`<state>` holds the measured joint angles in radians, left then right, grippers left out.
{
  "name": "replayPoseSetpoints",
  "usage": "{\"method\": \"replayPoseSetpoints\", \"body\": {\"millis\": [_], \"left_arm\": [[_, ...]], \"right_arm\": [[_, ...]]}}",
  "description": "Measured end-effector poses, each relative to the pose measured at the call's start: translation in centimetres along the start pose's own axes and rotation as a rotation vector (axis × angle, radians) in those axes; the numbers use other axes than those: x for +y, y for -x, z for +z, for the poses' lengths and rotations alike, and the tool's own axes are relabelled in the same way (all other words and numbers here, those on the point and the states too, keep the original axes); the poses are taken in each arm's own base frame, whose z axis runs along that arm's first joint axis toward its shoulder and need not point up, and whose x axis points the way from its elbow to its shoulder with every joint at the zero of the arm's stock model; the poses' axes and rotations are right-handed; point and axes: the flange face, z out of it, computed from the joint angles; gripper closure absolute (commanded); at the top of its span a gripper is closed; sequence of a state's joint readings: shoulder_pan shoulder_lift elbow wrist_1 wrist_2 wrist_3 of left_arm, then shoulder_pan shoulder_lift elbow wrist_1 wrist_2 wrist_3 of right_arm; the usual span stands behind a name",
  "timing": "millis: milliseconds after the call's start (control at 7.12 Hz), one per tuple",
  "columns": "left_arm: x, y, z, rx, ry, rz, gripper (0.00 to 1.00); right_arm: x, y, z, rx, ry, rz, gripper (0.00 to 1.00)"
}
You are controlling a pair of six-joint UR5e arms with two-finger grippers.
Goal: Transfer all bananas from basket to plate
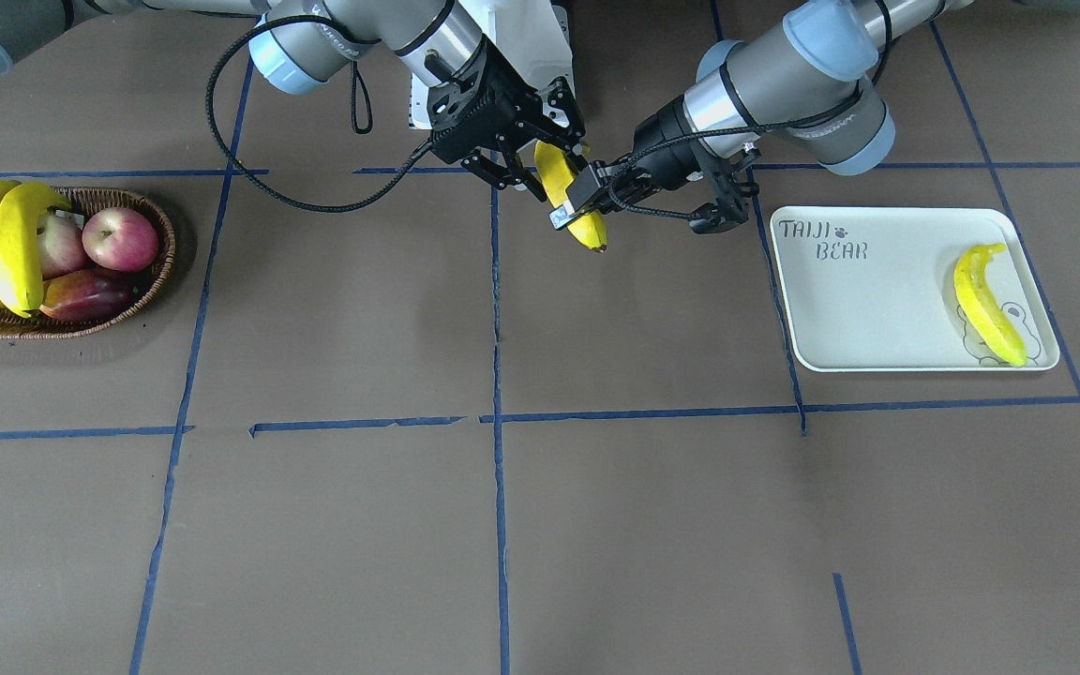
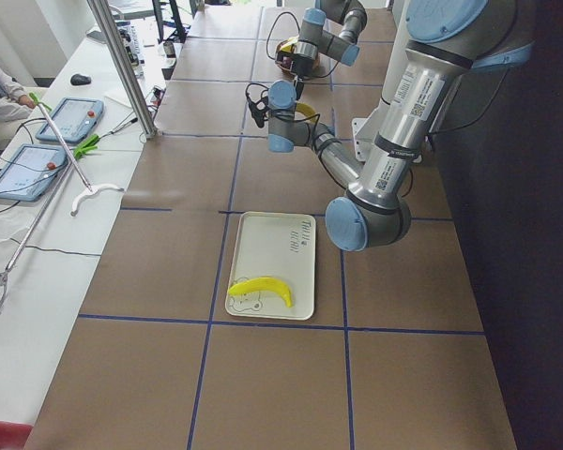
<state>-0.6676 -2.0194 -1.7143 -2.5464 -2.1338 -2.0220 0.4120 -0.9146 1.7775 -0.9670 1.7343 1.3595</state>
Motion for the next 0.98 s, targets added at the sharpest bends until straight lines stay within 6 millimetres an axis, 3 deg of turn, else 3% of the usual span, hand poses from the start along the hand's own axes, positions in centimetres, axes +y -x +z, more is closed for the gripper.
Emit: {"method": "replayPoseSetpoints", "body": {"millis": [281, 421, 702, 982], "left_arm": [[-0.4, 0.6, -0.3, -0.006, -0.010, -0.006, 1.00], [-1.2, 2.4, -0.7, -0.027, -0.029, -0.021, 1.00], [-3.5, 6.8, -2.1, -0.077, -0.091, -0.059, 0.99], [-7.2, 11.9, -5.5, -0.114, -0.221, -0.106, 0.98]], "right_arm": [[0.1, 0.0, -0.9, -0.013, 0.015, -0.003, 0.00], [0.2, -0.7, -1.7, -0.016, 0.032, -0.002, 0.00], [-0.8, -4.9, -3.9, 0.019, 0.078, 0.009, 0.00], [-3.9, -10.5, -7.0, 0.074, 0.118, 0.040, 0.00]]}}
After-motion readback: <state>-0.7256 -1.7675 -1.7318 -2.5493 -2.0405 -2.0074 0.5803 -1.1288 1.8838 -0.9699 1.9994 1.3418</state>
